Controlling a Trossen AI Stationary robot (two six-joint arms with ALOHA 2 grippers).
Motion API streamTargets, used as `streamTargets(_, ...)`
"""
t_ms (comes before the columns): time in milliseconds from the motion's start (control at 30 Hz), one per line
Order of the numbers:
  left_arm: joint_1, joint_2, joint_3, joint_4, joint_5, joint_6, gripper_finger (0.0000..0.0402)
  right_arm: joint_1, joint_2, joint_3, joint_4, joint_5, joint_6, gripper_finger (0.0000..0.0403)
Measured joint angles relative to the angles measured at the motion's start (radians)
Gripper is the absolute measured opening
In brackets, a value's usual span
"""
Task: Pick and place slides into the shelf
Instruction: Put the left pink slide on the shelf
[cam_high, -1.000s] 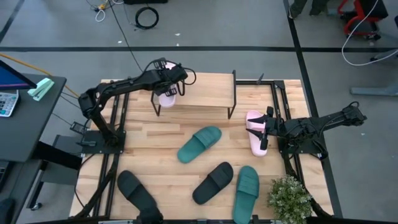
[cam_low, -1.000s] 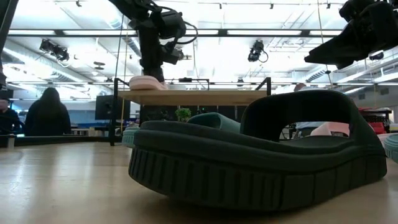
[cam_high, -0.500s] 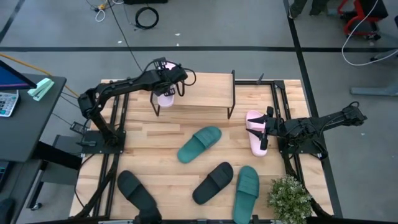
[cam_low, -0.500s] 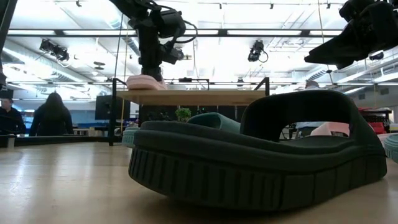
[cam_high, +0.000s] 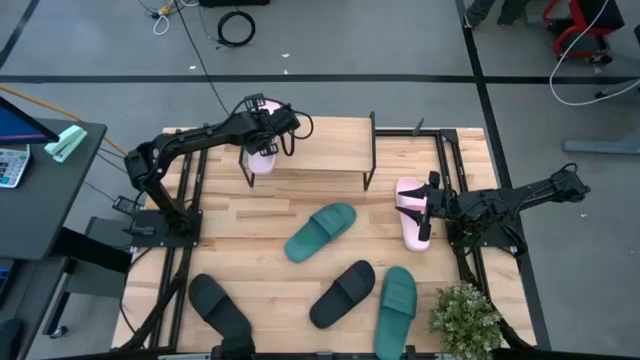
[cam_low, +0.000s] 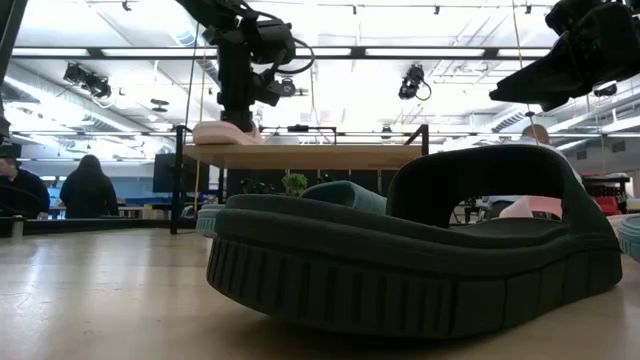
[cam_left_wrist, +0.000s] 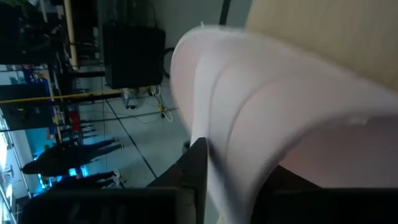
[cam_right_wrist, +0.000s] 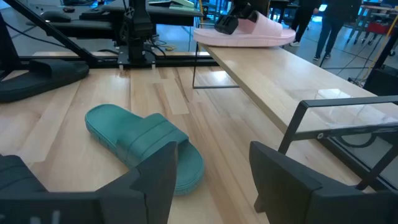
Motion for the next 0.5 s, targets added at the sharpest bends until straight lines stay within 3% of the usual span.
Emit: streamTargets(500,-0.045,0.000,0.000,-0.023,-0.017,-0.014,0.0166,0.000,0.071,0.000,-0.021,-0.008,0.005,0.0208)
